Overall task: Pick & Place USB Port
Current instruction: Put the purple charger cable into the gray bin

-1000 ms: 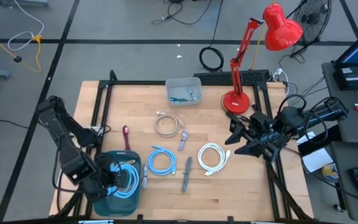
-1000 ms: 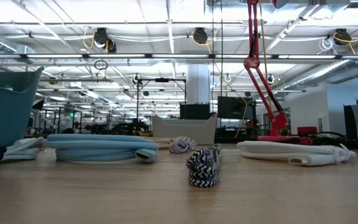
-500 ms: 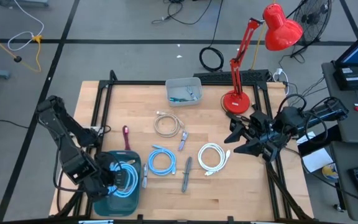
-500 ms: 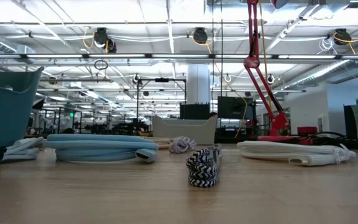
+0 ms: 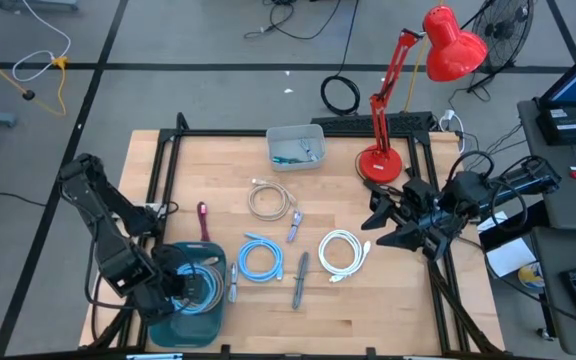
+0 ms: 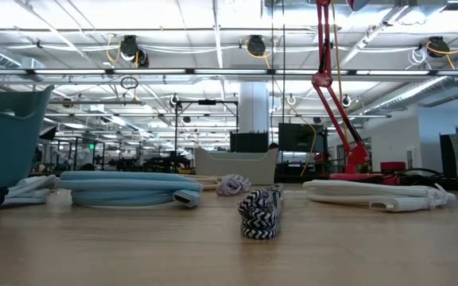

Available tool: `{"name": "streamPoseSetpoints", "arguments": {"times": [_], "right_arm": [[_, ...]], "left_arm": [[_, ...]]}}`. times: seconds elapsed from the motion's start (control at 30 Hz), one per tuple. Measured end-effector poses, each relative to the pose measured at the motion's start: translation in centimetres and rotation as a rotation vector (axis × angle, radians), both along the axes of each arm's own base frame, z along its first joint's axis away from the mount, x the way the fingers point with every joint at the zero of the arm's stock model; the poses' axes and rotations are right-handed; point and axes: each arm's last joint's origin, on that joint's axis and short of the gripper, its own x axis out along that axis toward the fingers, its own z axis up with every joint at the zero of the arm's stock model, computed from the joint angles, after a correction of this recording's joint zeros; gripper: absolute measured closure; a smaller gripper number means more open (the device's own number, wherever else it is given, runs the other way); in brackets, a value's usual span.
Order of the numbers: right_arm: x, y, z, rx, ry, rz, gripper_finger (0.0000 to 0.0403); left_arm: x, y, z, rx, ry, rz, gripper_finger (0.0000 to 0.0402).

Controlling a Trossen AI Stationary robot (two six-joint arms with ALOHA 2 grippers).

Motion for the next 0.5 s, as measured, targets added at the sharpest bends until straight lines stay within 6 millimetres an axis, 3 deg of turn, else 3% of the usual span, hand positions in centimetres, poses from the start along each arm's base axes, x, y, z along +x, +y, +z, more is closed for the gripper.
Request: {"name": "streamPoseSetpoints", "arguments": {"times": [0.3,0.5], "right_arm": [[-0.01,-0.01,0.05,0.002,-0.005,0.0,0.0204],[-0.01,-0.01,0.05,0.002,-0.005,0.0,0.0204]], "left_arm": [[-0.05,-0.03,-0.01,-0.009,0.017,-0.03,0.0394],[0.18,0.42,-0.05,0.036,-0.001,-0.019,0.0399]]}}
